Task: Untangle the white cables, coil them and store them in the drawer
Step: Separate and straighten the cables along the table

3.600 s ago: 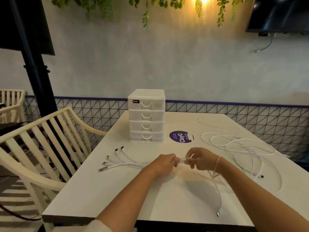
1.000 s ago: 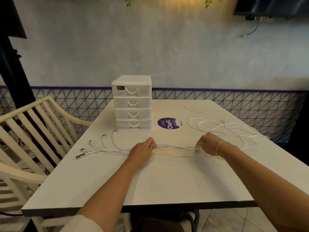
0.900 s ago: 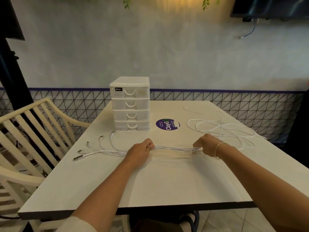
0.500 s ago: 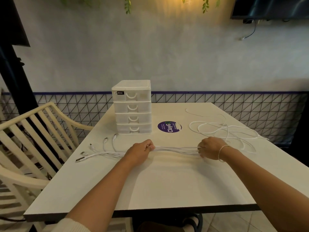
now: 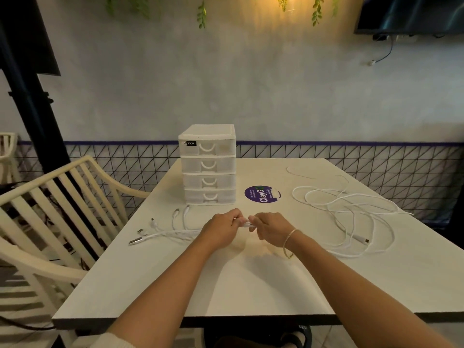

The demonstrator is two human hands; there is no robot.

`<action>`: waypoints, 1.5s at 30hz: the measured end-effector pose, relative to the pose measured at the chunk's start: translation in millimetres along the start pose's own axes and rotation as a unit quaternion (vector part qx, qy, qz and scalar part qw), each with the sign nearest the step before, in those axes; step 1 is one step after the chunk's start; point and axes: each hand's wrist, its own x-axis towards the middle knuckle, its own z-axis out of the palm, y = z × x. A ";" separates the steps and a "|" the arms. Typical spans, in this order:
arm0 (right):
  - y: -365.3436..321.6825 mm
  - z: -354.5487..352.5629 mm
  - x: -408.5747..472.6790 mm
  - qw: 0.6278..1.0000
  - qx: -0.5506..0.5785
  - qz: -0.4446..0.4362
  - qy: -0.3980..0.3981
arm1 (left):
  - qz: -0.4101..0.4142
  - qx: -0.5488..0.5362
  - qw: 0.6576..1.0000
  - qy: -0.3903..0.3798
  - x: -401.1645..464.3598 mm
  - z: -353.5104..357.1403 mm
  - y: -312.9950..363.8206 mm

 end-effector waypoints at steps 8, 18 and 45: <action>7.6 -9.2 0.3 0.998 -0.035 -0.060 -0.009 | 0.033 -0.068 0.996 -0.043 1.5 -8.2 -4.9; -8.5 -3.4 -4.4 0.986 -0.148 -0.065 -0.028 | 0.036 -0.085 0.995 -0.050 0.0 -12.4 -11.8; 12.2 -14.5 5.3 0.985 -0.169 -0.027 -0.022 | -0.001 -0.028 0.992 -0.123 -6.8 -32.6 -35.4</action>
